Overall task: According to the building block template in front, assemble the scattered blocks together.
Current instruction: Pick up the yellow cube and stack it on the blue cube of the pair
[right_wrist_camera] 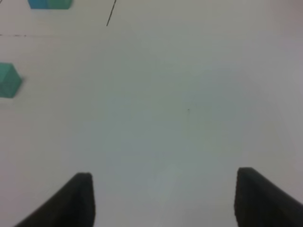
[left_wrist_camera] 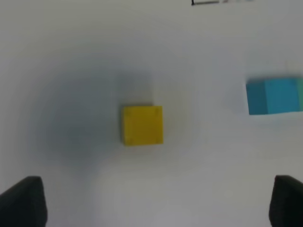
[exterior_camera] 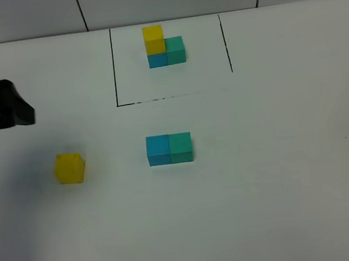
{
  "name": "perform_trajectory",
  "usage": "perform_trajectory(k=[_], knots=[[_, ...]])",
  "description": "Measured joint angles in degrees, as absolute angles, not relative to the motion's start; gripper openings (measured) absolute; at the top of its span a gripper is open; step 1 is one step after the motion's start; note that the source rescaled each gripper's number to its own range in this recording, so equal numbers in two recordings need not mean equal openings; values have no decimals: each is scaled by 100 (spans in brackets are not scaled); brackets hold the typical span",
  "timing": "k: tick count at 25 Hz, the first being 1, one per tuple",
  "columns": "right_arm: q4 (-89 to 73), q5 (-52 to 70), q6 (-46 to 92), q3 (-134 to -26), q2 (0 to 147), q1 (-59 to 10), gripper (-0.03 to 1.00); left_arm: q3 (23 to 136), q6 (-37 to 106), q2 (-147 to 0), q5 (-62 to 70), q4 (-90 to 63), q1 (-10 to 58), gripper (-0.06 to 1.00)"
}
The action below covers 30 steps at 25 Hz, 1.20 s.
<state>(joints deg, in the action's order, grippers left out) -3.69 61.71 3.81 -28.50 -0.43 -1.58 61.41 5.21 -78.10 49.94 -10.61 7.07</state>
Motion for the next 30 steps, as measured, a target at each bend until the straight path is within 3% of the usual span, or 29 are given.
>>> perform_trajectory(k=[6, 30], knots=[[-369, 6171, 381, -2850, -43, -158, 33, 6147, -652, -9190, 4519, -178, 1397, 100], [-369, 6171, 381, -2850, -43, -158, 33, 6148, -851, -10933, 3768, -109, 1437, 98]])
